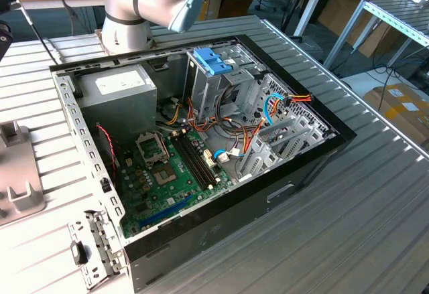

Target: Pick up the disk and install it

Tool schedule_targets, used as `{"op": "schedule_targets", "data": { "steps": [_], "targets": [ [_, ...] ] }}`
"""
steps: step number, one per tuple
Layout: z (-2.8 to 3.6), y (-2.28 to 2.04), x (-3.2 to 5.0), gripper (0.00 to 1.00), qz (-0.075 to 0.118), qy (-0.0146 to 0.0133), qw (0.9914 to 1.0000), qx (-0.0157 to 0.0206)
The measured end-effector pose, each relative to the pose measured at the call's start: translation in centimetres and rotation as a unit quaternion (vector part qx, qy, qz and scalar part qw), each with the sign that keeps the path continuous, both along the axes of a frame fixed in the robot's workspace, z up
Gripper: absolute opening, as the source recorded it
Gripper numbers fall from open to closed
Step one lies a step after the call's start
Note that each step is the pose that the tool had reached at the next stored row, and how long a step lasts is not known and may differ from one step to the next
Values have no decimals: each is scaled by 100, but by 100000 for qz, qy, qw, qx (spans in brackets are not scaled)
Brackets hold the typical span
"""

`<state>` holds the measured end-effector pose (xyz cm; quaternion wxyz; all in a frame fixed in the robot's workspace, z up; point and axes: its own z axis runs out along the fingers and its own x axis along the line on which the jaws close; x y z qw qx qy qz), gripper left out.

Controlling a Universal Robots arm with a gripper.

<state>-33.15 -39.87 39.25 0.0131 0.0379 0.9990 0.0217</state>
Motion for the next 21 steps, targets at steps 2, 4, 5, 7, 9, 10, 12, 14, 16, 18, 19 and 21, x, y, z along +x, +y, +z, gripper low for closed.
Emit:
{"op": "schedule_targets", "data": {
  "steps": [2, 4, 5, 7, 9, 10, 12, 14, 16, 18, 19, 21],
  "targets": [
    [0, 0, -12, 11, 1, 0, 100000, -2],
    [0, 0, -24, 11, 1, 0, 100000, -2],
    [0, 0, -32, 11, -1, 1, 100000, -3],
    [0, 0, -44, 11, 0, 0, 100000, -1],
    [0, 0, -59, 11, 0, -1, 100000, -2],
    [0, 0, -66, 11, 0, 0, 100000, -2],
    [-1, 0, -89, 11, 1, 2, 100000, -3],
    [-1, 0, -100, 11, 2, -2, 100000, -1],
    [-1, 0, -109, 11, 2, 0, 100000, -2],
    [-1, 0, -118, 11, 1, 1, 100000, -4],
    [-2, 0, -122, 11, 1, -2, 100000, -1],
    [-2, 0, -132, 11, 2, 2, 100000, -3]
  ]
}}
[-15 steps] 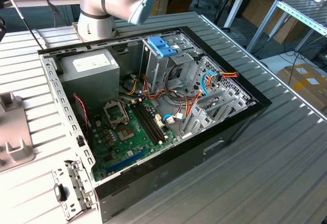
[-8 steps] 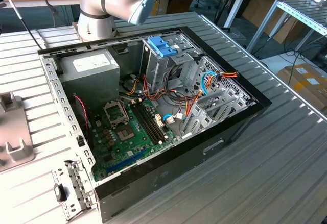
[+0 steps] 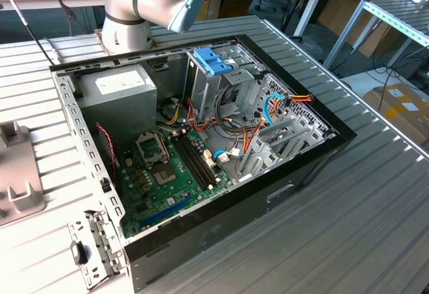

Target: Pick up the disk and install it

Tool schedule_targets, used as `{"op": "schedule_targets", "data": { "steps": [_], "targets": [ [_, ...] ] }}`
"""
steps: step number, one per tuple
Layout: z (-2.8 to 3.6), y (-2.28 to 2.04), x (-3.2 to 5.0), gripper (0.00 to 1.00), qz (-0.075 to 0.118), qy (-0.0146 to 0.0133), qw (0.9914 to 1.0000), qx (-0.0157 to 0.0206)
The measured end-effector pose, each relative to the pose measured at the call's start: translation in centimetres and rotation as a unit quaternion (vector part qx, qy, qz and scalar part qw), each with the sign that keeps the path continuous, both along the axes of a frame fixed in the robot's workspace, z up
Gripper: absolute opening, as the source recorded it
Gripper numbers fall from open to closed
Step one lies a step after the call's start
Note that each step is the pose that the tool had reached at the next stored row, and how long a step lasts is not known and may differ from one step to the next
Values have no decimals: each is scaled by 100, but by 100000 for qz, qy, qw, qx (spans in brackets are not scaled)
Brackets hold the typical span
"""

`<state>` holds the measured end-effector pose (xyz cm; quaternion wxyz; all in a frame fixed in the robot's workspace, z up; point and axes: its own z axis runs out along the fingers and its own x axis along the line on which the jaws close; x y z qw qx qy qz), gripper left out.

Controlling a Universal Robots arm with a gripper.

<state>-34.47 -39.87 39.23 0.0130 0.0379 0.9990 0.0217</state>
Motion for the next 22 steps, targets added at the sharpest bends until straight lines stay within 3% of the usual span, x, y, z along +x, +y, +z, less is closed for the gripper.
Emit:
{"op": "schedule_targets", "data": {
  "steps": [22],
  "targets": [
    [-5, 0, -103, 11, -1, -1, 100000, 1]
  ]
}}
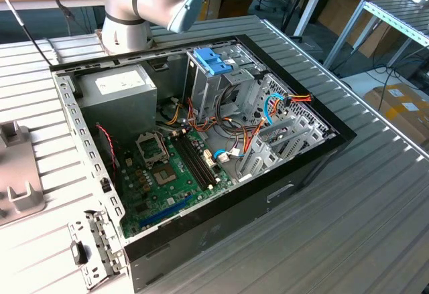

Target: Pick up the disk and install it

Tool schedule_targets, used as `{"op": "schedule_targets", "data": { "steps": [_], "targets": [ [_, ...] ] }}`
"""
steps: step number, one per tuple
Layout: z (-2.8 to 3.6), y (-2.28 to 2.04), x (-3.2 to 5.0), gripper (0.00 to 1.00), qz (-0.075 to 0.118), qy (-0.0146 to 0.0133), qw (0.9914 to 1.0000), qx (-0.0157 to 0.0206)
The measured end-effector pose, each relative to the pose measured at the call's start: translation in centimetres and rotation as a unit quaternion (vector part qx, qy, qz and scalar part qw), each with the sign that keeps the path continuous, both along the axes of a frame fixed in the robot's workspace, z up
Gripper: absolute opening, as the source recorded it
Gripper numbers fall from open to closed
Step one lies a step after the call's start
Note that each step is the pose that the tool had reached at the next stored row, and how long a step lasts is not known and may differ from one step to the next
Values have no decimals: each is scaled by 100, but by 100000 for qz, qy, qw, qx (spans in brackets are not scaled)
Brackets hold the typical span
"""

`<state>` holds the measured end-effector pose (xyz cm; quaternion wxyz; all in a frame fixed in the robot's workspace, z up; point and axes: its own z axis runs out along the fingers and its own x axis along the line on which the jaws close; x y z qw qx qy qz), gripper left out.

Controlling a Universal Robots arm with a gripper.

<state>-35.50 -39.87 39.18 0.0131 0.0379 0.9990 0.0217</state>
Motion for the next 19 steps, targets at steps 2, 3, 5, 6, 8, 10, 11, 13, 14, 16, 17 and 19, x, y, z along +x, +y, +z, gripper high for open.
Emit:
{"op": "schedule_targets", "data": {
  "steps": [2, 3, 5, 6, 8, 10, 11, 13, 14, 16, 17, 19],
  "targets": [
    [-1, 0, -9, 11, 0, -2, 100000, -1],
    [-1, 0, -12, 11, 2, -1, 100000, -1],
    [-1, 0, -22, 11, 1, -1, 100000, 0],
    [-1, 0, -26, 11, 1, -2, 100000, 1],
    [-2, 0, -35, 11, 1, -1, 100000, -1],
    [-4, 0, -104, 11, 0, -1, 100000, 0],
    [-4, 0, -123, 11, 2, 2, 100000, -2],
    [-6, 0, -148, 11, 1, -1, 100000, 1],
    [-6, 0, -155, 11, 1, 0, 100000, -2],
    [-7, 0, -168, 11, 0, -5, 100000, 1],
    [-7, 0, -171, 11, -1, -4, 100000, 1],
    [-7, 0, -181, 11, -1, -1, 100000, 1]
  ]
}}
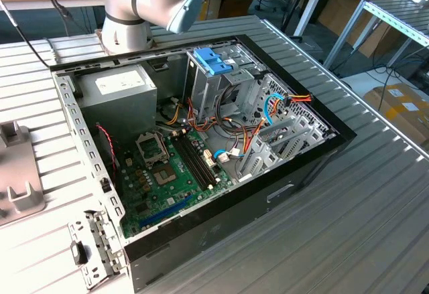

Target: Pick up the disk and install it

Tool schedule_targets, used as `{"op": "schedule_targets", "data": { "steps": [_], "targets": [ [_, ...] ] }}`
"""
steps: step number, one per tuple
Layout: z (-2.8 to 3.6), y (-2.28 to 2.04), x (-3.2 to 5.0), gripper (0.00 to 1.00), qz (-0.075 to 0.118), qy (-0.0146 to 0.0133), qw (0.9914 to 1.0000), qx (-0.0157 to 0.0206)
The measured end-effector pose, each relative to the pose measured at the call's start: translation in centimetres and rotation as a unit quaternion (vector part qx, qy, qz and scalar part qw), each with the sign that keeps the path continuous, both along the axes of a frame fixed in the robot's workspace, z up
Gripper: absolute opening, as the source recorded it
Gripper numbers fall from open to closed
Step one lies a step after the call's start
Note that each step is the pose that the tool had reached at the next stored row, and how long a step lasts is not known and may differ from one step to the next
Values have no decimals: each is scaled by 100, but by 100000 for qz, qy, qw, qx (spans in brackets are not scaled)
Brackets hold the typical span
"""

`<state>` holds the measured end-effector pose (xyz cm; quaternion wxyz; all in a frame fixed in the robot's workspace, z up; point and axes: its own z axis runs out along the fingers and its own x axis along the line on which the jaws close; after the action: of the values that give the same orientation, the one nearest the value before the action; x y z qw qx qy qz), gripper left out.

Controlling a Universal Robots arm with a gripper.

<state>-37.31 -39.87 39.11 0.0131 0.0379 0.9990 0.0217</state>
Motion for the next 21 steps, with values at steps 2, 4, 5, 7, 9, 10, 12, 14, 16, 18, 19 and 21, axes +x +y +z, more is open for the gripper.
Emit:
{"op": "schedule_targets", "data": {
  "steps": [2, 4, 5, 7, 9, 10, 12, 14, 16, 18, 19, 21],
  "targets": [
    [0, 0, -17, 11, 1, 2, 100000, -3],
    [-2, 0, -29, 11, 3, -3, 100000, 1],
    [-2, 0, -35, 11, 2, -2, 100000, 0],
    [-2, 0, -45, 11, 2, 3, 100000, -1],
    [-3, 0, -55, 11, 0, 1, 100000, -3],
    [-3, 0, -59, 11, 2, 0, 100000, -2],
    [-5, 0, -68, 11, 6, -3, 100000, 2],
    [-6, 0, -75, 11, 2, 2, 100000, -2],
    [-7, 0, -82, 11, 4, -1, 100000, 0],
    [-8, 0, -86, 11, 4, 1, 100000, -1],
    [-8, 0, -88, 11, 2, 2, 100000, -2],
    [-9, 0, -91, 11, 3, 1, 100000, -2]
  ]
}}
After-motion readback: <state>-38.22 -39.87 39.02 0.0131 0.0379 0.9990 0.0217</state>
